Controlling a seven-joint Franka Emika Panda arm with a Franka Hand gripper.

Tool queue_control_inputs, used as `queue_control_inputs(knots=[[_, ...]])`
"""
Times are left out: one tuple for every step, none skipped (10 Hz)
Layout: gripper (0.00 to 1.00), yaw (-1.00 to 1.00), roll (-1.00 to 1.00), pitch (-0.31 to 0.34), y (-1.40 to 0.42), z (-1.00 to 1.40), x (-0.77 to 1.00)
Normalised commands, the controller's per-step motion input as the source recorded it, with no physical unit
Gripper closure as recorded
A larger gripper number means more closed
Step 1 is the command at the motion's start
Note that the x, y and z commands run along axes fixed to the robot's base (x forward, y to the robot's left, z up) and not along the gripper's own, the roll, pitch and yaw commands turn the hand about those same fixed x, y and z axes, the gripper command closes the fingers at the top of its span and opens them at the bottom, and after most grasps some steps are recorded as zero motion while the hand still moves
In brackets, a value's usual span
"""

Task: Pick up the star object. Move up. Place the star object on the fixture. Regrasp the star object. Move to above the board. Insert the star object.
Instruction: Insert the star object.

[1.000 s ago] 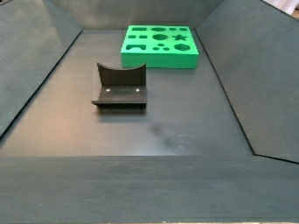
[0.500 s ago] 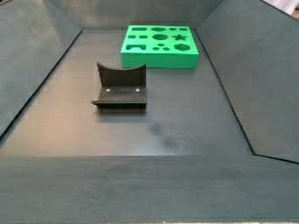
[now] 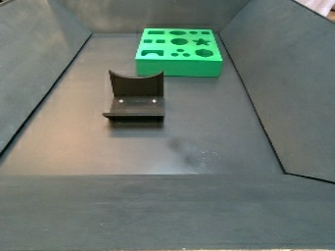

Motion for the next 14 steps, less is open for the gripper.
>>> queue_control_inputs(knots=[[1.0, -0.05, -0.06, 0.0, -0.05, -0.13, 0.13], [1.0, 0.0, 0.0, 0.0, 0.0, -0.02, 0.0], [1.0, -0.02, 0.0, 0.0, 0.0, -0.25, -0.18], [1.0, -0.04, 0.0, 0.0, 0.0, -0.29, -0.22], [1.0, -0.06, 0.0, 0.0, 0.0, -0.29, -0.21], [1.0, -0.14, -0.02, 0.0, -0.01, -0.26, -0.23], [1.0, -0.26, -0.05, 0.0, -0.02, -0.2, -0.27], [1.0, -0.27, -0.04, 0.0, -0.04, -0.21, -0.24], [1.0, -0.25, -0.09, 0.0, -0.03, -0.21, -0.19], [1.0, -0.18, -0.19, 0.0, -0.01, -0.21, -0.14], [1.0, -0.13, -0.26, 0.0, 0.0, -0.23, -0.09], [1.0, -0.11, -0.26, 0.0, 0.0, -0.24, -0.06], [1.0, -0.1, -0.25, 0.0, 0.0, -0.25, -0.05], [1.0, -0.09, -0.21, 0.0, 0.0, -0.27, -0.05]])
